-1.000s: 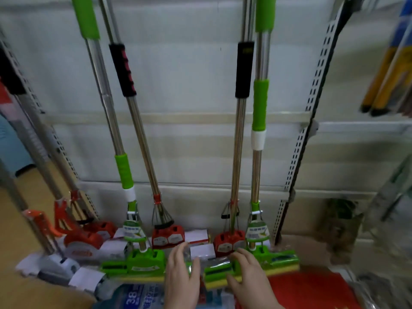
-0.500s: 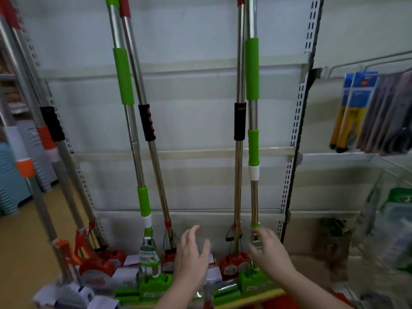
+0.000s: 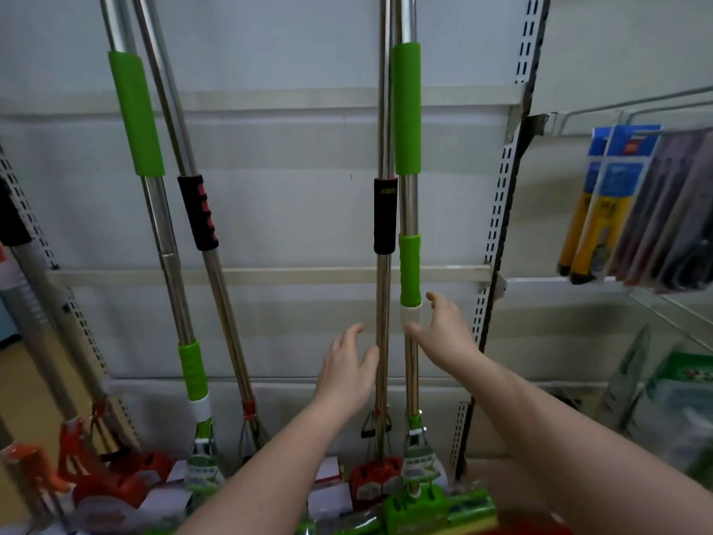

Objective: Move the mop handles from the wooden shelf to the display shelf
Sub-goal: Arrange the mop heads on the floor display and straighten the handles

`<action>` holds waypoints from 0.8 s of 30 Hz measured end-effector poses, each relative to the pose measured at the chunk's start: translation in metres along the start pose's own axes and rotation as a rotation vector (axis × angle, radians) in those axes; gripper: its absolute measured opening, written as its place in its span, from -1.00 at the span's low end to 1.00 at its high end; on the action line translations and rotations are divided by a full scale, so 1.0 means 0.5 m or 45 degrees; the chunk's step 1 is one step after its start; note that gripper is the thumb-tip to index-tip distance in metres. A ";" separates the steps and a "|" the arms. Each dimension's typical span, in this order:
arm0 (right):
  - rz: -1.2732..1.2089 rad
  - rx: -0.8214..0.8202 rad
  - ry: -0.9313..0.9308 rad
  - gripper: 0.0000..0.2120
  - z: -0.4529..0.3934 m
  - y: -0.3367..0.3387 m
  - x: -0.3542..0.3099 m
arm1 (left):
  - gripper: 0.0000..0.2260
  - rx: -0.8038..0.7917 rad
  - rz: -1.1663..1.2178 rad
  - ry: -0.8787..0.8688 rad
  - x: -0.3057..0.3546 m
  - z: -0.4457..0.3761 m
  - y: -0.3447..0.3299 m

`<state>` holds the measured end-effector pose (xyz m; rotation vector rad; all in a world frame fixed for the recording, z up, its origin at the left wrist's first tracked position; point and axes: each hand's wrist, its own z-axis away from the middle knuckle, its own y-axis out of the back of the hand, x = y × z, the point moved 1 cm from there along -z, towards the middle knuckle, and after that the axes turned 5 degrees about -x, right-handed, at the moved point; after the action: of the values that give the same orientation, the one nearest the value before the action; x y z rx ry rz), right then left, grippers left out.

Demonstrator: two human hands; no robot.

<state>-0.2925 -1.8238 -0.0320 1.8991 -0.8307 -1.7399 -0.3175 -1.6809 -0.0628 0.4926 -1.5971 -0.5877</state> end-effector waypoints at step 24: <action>-0.181 -0.223 0.061 -0.56 -0.094 -0.033 0.057 | -0.61 0.016 0.188 -0.103 0.076 -0.139 -0.054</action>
<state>-0.2426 -1.8348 -0.0583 1.9135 -0.5182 -1.7780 -0.2531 -1.7316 -0.0458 0.3605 -1.6985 -0.4917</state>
